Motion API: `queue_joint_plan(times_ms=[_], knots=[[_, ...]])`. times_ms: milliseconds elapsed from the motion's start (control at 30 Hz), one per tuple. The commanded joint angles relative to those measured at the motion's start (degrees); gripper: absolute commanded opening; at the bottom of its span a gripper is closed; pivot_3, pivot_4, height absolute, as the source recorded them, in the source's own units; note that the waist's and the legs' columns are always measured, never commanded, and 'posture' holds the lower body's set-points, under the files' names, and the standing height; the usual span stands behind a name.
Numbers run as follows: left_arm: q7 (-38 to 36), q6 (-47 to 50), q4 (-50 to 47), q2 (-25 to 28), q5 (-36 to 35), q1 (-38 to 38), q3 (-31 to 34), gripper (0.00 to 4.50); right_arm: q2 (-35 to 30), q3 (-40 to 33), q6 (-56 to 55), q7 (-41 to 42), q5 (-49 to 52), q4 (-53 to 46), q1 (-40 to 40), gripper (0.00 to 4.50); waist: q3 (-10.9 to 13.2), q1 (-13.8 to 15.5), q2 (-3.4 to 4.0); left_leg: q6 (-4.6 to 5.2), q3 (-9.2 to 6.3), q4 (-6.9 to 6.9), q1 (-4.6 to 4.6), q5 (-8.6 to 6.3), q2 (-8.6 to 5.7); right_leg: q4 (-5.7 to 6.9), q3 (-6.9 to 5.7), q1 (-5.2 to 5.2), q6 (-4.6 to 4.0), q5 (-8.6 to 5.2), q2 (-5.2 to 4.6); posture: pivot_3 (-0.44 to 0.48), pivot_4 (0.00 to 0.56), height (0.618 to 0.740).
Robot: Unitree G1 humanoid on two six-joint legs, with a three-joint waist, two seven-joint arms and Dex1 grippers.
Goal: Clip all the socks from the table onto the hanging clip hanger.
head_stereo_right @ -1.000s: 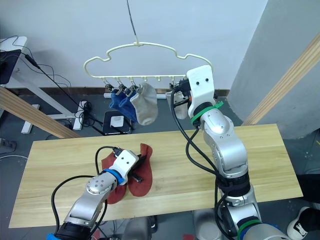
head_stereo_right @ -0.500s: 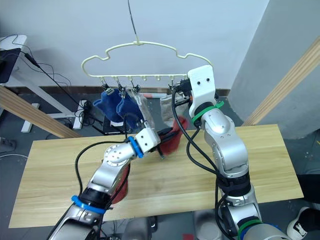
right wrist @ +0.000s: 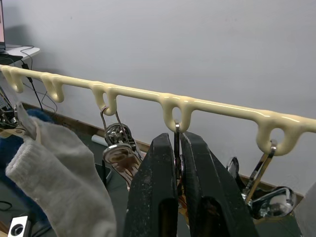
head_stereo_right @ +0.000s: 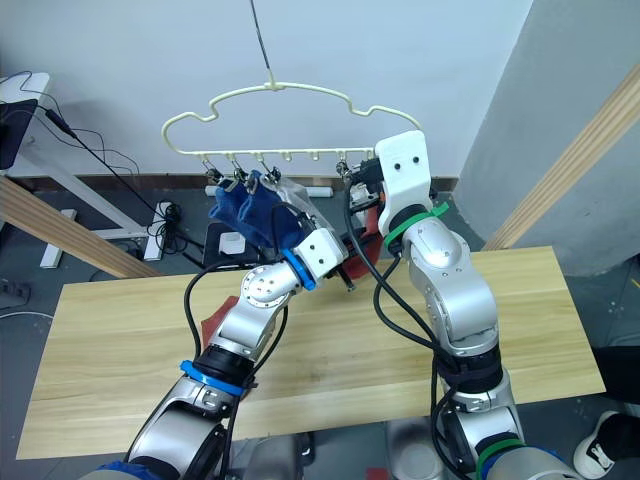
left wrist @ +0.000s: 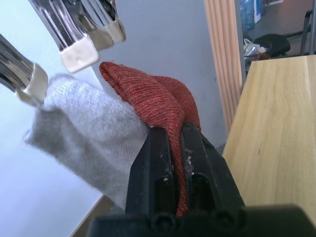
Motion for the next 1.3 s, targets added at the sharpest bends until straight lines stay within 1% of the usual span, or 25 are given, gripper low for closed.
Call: queue_joint_plan(times_ms=[33, 767, 1100, 1133, 1200, 1233, 1300], knots=[[0.75, -1.09, -1.12, -0.42, -0.06, -1.02, 0.39, 0.01, -0.19, -0.26, 0.06, -0.12, 0.21, -2.58, 0.11, 0.0, 0.0, -0.01, 0.0, 0.0, 0.0, 0.0, 0.0, 0.0, 0.0, 0.0, 0.0, 0.0, 0.0, 0.0, 0.0, -0.27, 0.319, 0.733], [1.16, -0.72, -3.18, -0.12, -0.06, -2.8, 0.37, 0.01, -0.46, 0.7, 0.11, -0.13, -0.27, -2.52, 1.43, 0.0, 0.0, 0.03, 0.0, 0.0, 0.0, 0.0, 0.0, 0.0, 0.0, 0.0, 0.0, 0.0, 0.0, 0.0, 0.0, -0.263, 0.324, 0.733], [1.91, -0.7, -3.27, -0.26, -0.09, -3.02, 0.77, 0.01, -1.69, 1.21, -0.23, -0.68, -1.4, -2.47, 1.65, 0.0, 0.0, 0.08, 0.0, 0.0, 0.0, 0.0, 0.0, 0.0, 0.0, 0.0, -0.01, 0.01, 0.0, 0.0, 0.0, -0.261, 0.327, 0.733], [1.99, -0.67, -3.23, -0.27, -0.11, -3.03, 0.8, 0.0, -1.61, 1.04, -0.22, -0.75, -1.28, -2.51, 1.66, 0.61, 0.0, 0.09, 0.0, 0.0, 0.0, 0.0, 0.0, 0.0, 0.0, 0.0, 0.0, 0.01, 0.0, 0.0, 0.0, -0.261, 0.327, 0.733], [2.07, -0.61, -3.17, -0.28, -0.15, -3.03, 0.84, 0.0, -1.54, 0.78, -0.05, -0.71, -1.01, -2.69, 1.66, 1.21, 0.0, 0.09, 0.0, 0.0, 0.0, 0.0, 0.0, 0.0, 0.0, 0.0, -0.01, 0.01, 0.0, 0.0, 0.0, -0.262, 0.327, 0.733], [2.18, -0.43, -3.18, -0.36, -0.28, -2.99, 0.92, 0.0, -1.55, 0.64, 0.15, -0.6, -0.81, -2.94, 1.7, 1.67, 0.0, 0.09, 0.0, 0.0, 0.0, 0.0, 0.0, 0.0, 0.0, 0.0, 0.0, 0.01, 0.0, 0.0, 0.0, -0.262, 0.327, 0.733], [2.45, 0.7, -3.33, -0.8, -1.07, -2.84, 1.33, 0.0, -1.5, 0.38, 0.97, -0.25, -0.2, -3.83, 1.89, 2.34, 0.0, 0.09, 0.0, 0.0, 0.0, 0.0, 0.0, 0.0, 0.0, 0.0, -0.01, 0.01, 0.0, 0.0, 0.0, -0.266, 0.328, 0.733]])
